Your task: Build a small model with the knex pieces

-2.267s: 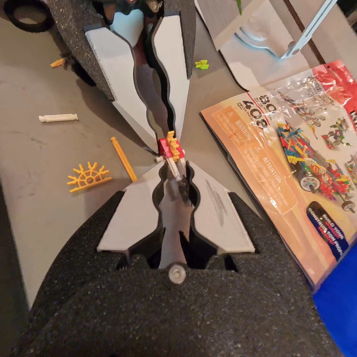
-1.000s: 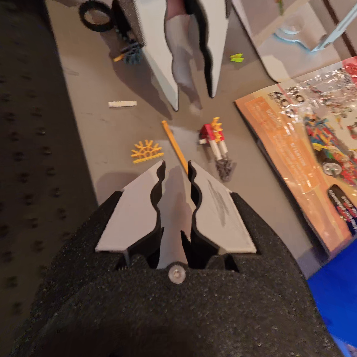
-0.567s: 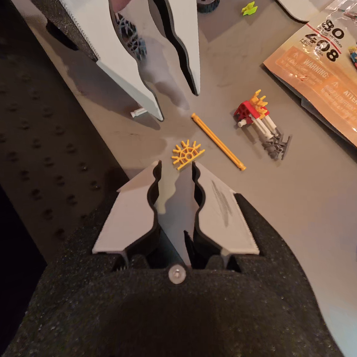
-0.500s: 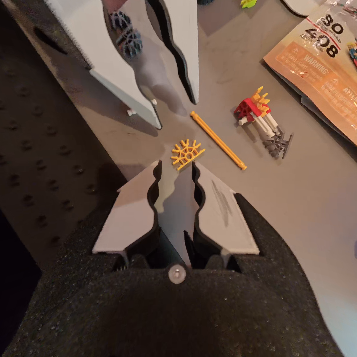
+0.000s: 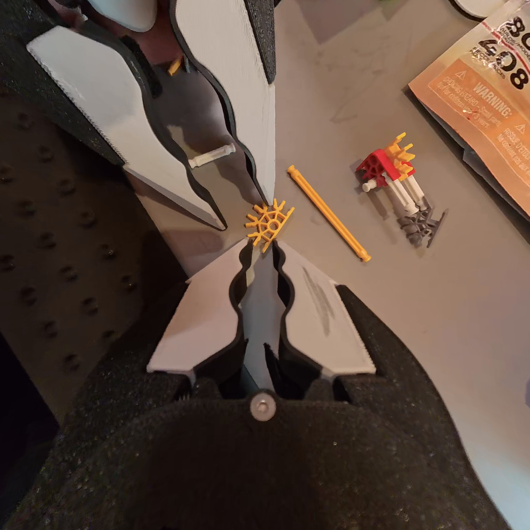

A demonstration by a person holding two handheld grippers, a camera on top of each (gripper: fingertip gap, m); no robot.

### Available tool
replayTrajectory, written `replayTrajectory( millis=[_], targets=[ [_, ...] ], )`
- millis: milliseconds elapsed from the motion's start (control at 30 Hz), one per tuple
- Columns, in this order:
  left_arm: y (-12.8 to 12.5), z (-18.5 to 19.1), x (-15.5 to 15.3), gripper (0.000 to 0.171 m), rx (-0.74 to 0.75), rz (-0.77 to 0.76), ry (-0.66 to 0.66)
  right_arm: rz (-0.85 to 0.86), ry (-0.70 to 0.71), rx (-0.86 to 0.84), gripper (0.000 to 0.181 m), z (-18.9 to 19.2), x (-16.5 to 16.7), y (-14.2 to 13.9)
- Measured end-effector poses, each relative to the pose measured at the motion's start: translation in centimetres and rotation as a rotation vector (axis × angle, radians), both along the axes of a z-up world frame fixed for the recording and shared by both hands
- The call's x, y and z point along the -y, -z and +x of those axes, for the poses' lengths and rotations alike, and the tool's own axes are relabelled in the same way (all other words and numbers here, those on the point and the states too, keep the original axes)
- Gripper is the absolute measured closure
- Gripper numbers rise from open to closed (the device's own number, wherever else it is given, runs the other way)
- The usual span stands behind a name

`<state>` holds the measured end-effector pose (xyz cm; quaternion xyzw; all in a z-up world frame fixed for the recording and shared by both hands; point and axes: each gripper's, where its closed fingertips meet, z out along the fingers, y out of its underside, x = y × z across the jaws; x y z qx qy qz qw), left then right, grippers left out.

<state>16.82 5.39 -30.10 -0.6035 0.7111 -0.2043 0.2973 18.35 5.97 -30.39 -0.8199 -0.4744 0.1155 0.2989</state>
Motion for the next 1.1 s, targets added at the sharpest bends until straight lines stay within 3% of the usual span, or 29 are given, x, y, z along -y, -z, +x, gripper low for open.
replayTrajectory(
  millis=[233,500,833,1100],
  targets=[
    [-1.6,-2.2,-1.1,0.141,0.05,0.021,-0.08,0.008,-0.075,-0.018,0.17,-0.1,0.3,-0.5],
    [-3.1,-3.2,-6.2,0.138,0.123,0.087,-0.278,0.021,-0.062,-0.1,0.171,2.2,-3.0,-3.1],
    [-2.1,-0.9,-8.4,0.136,0.072,0.104,-0.266,-0.108,-0.135,-0.045,0.171,5.4,-4.8,-2.1],
    [-2.0,-0.2,-9.6,0.135,0.085,0.084,-0.289,-0.115,-0.295,0.042,0.171,5.4,-5.9,-1.7]
  ],
)
